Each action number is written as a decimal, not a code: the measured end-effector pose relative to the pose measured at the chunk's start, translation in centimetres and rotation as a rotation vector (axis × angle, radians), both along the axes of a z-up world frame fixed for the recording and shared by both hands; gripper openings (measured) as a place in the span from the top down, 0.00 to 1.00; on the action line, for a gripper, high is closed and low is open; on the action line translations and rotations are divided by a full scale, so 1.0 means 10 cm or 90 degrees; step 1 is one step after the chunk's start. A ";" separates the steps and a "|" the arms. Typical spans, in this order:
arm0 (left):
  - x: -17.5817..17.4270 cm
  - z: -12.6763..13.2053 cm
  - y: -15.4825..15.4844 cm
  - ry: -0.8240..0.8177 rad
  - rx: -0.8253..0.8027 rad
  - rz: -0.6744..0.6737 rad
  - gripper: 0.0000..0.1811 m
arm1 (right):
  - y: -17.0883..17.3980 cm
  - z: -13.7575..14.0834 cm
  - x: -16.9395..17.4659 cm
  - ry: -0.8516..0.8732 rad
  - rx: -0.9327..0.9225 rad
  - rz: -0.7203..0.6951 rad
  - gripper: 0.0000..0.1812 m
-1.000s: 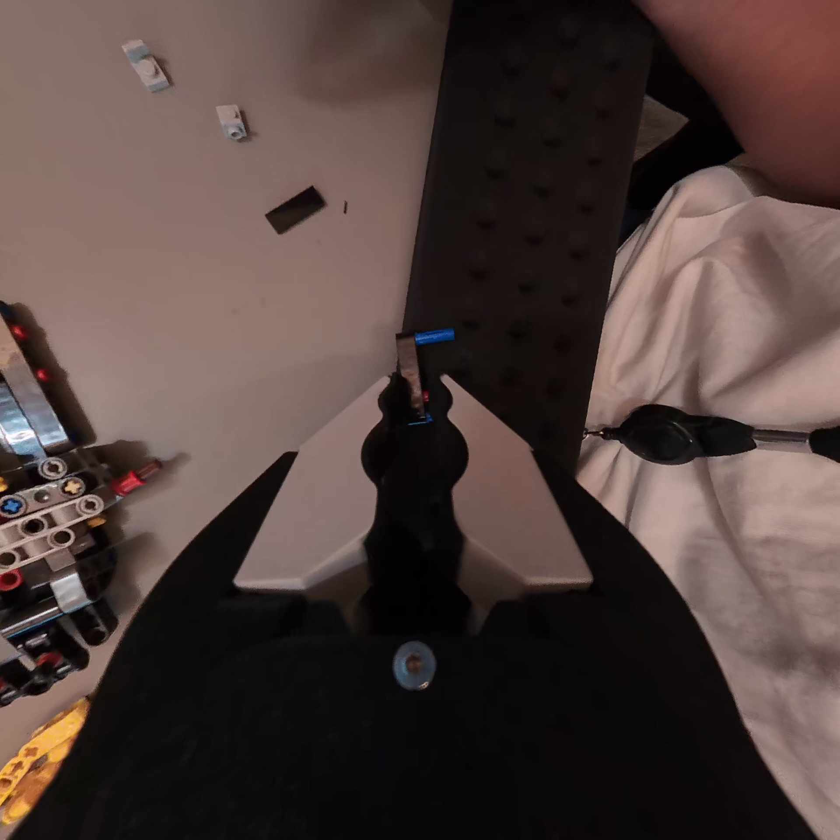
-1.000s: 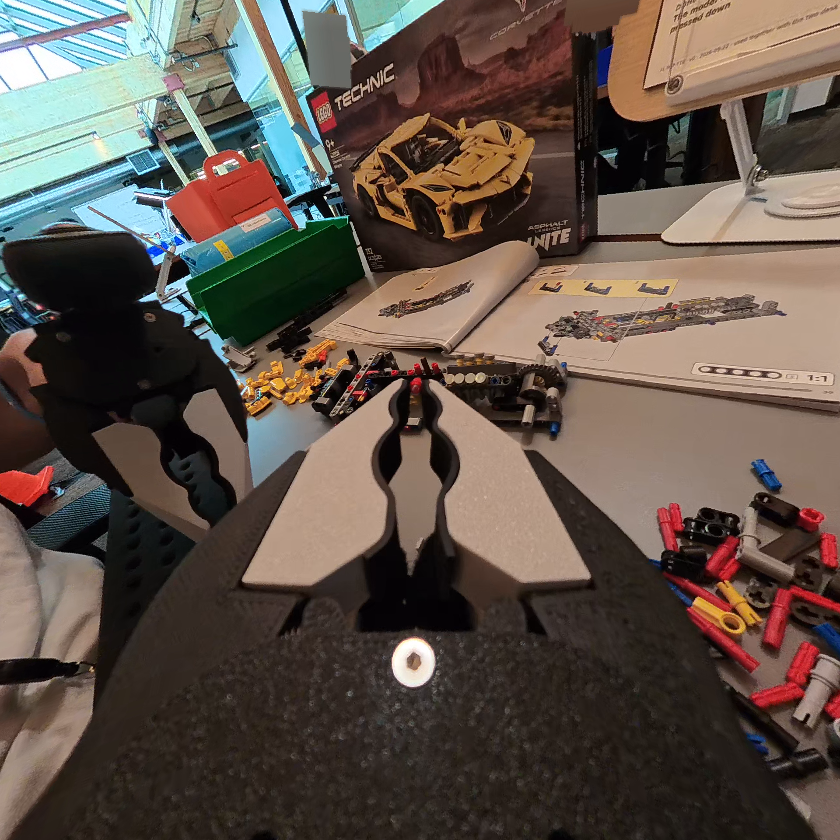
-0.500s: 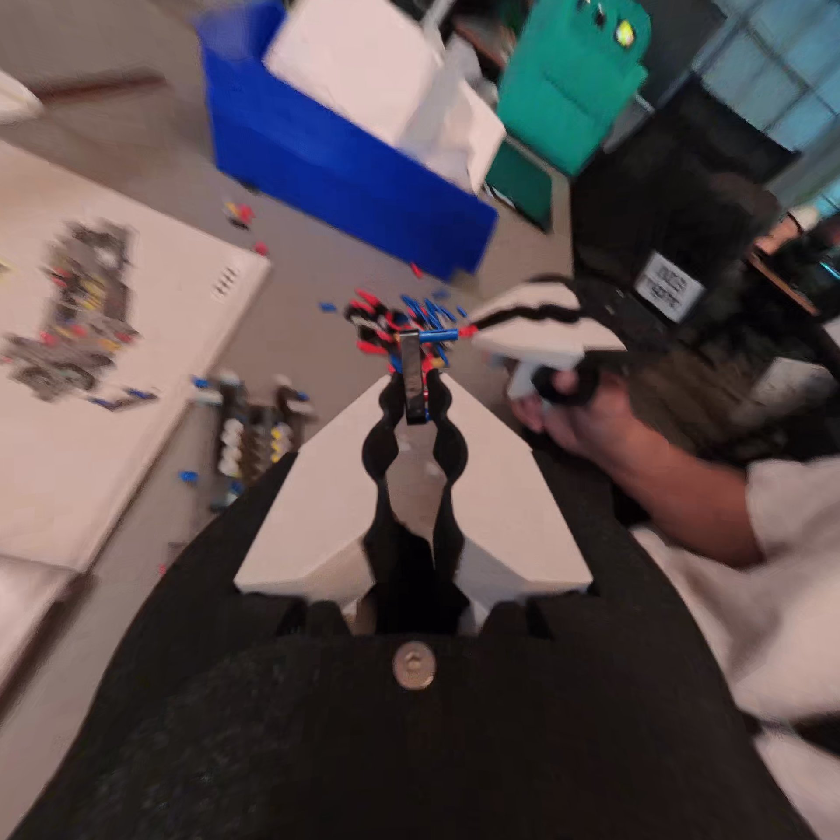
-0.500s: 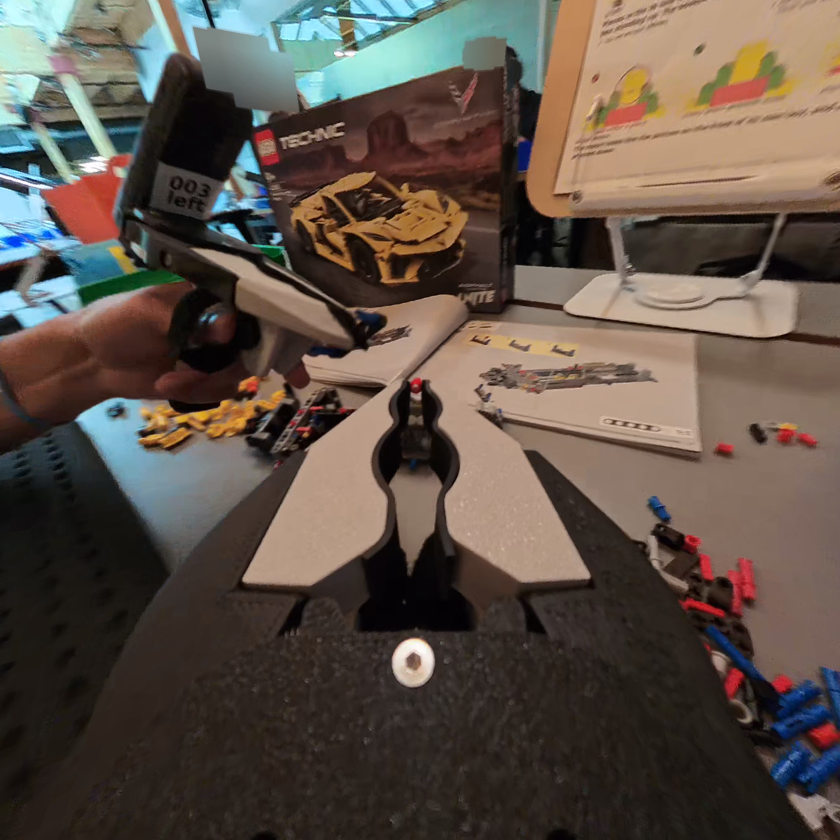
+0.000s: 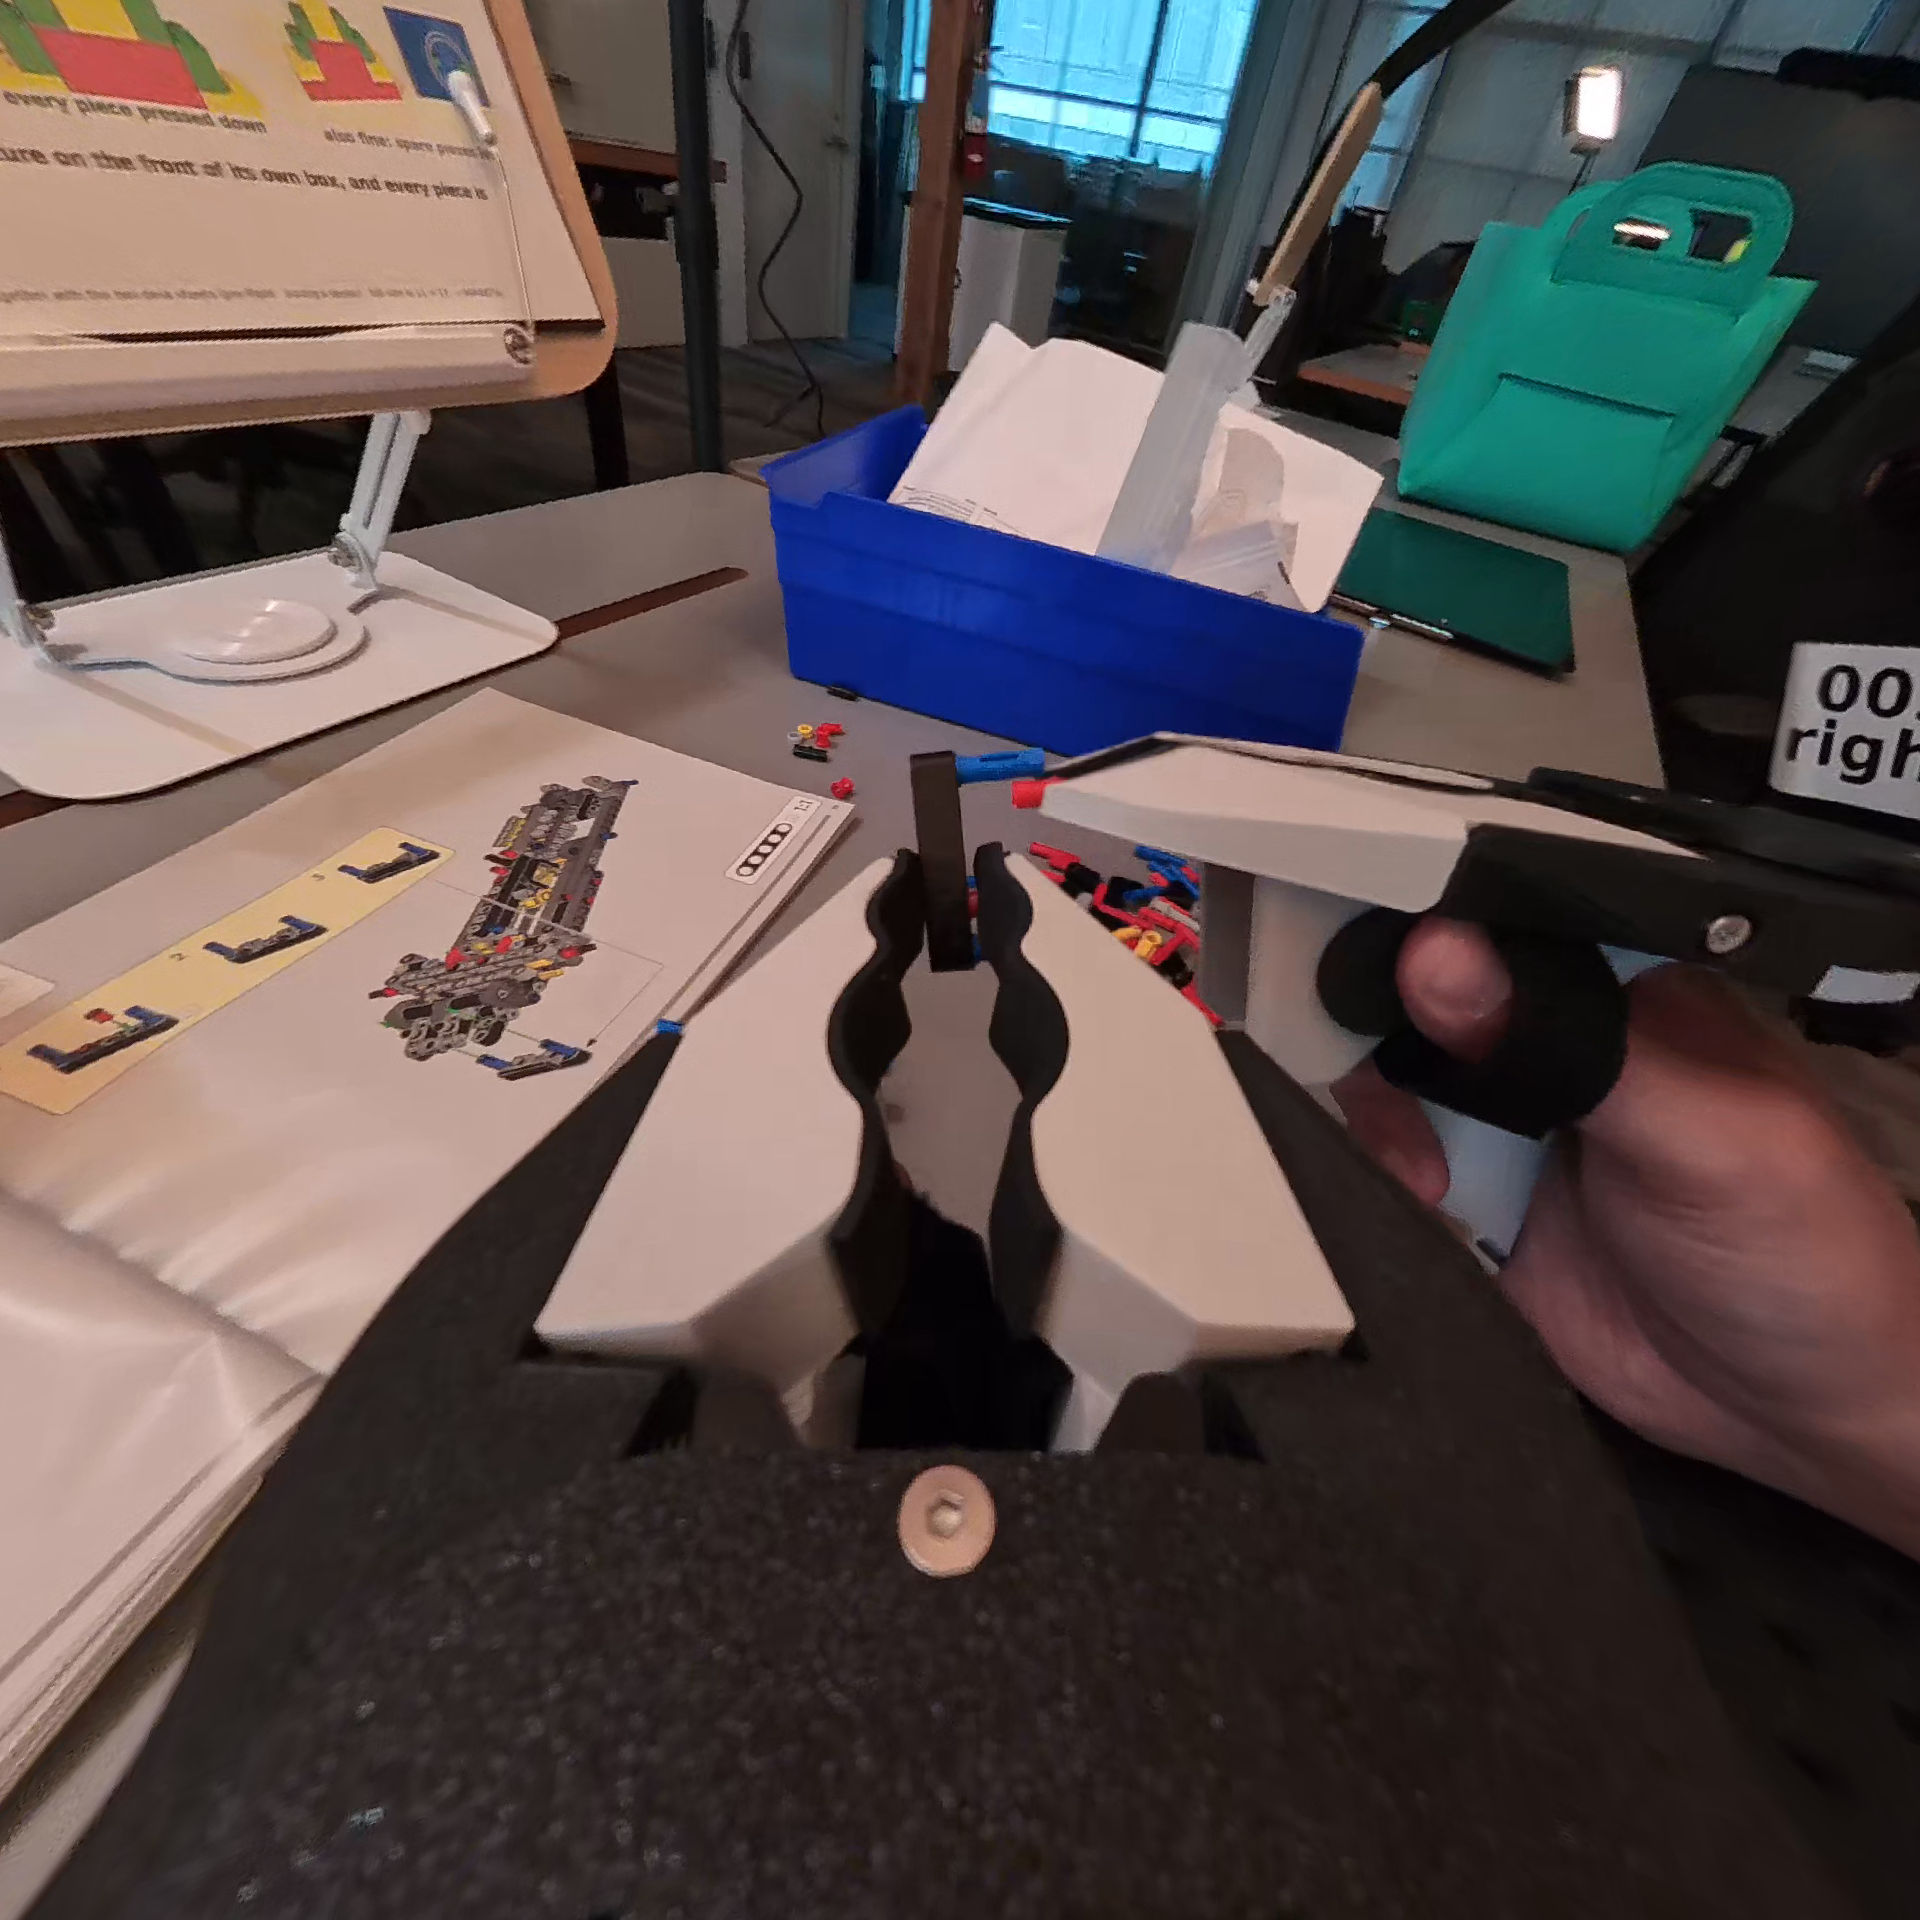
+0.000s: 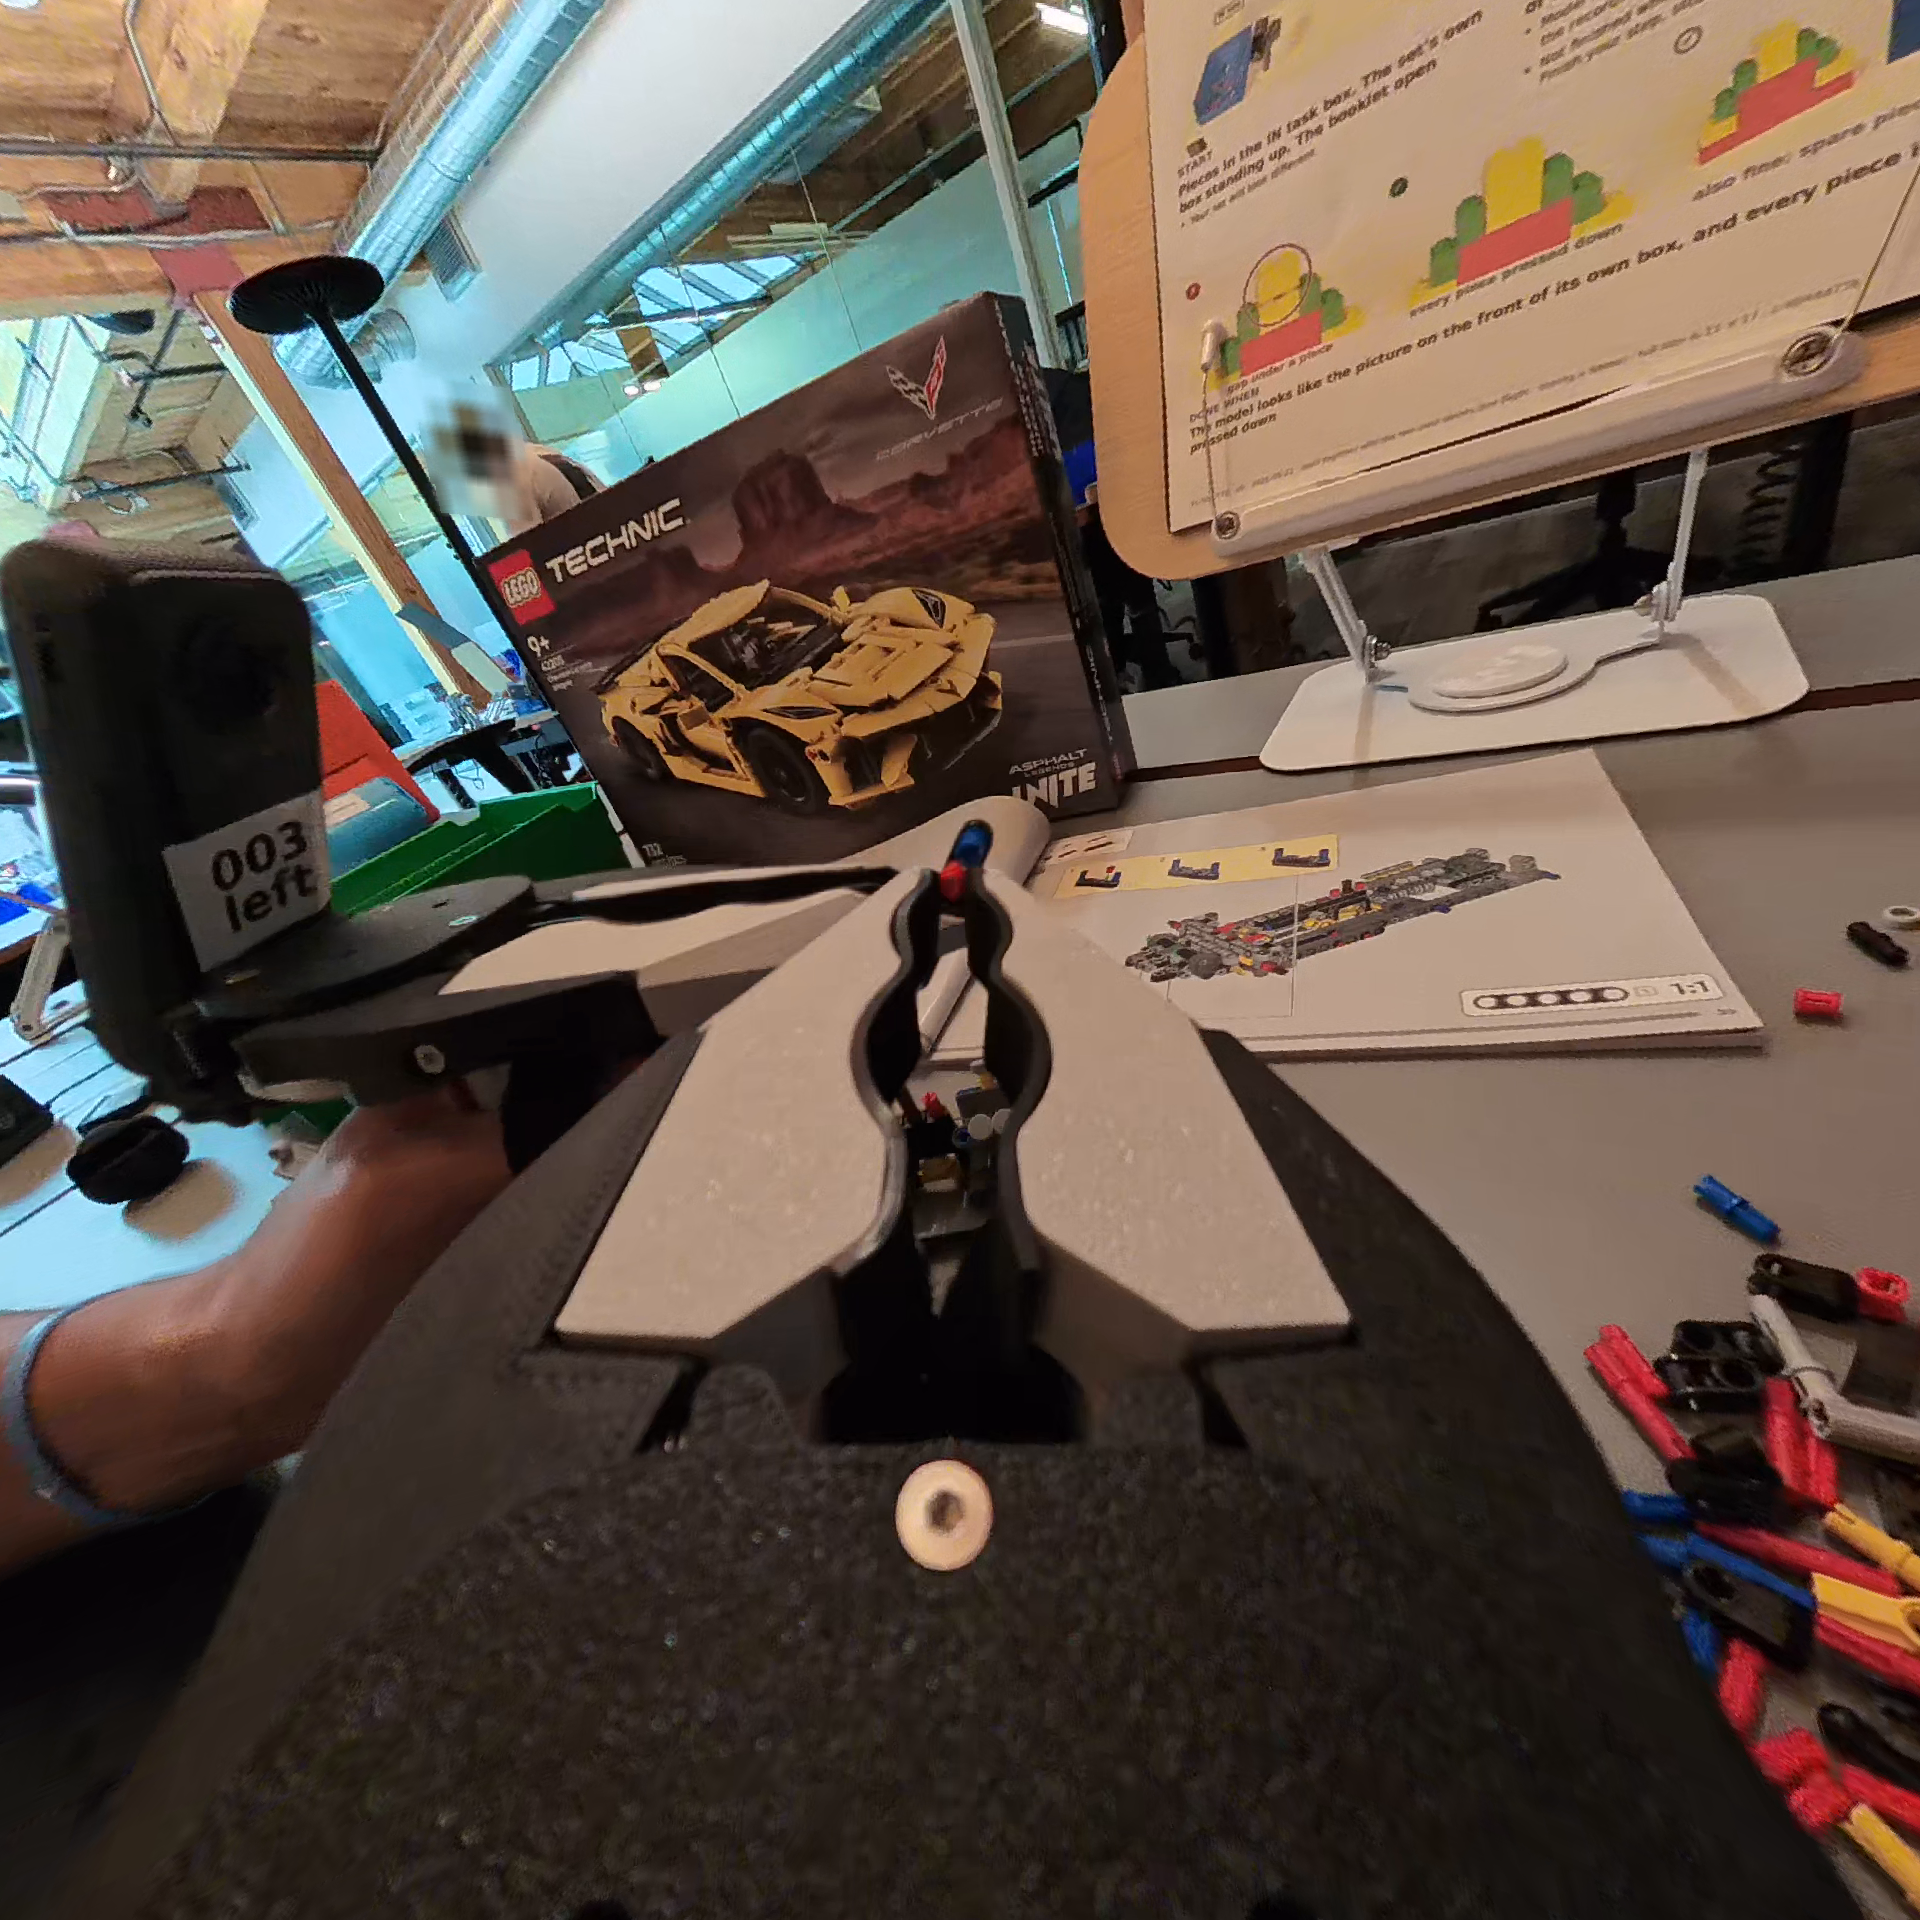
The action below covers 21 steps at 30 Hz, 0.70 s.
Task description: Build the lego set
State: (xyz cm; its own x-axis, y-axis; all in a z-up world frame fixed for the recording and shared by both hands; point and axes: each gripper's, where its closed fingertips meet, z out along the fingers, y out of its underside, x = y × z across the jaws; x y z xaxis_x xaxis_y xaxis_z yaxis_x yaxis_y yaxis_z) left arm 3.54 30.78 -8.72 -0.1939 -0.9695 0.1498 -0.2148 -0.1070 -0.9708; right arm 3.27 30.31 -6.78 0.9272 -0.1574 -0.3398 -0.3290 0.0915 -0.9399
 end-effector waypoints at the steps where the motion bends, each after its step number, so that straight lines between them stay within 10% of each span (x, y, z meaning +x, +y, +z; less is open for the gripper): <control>1: 0.00 0.00 0.01 -0.003 -0.002 0.009 0.96 | 0.02 -0.01 0.00 0.006 -0.003 0.002 0.98; 21: -0.03 0.12 -0.05 -0.079 0.166 0.085 0.95 | 0.01 0.07 -0.04 0.101 0.072 0.045 0.98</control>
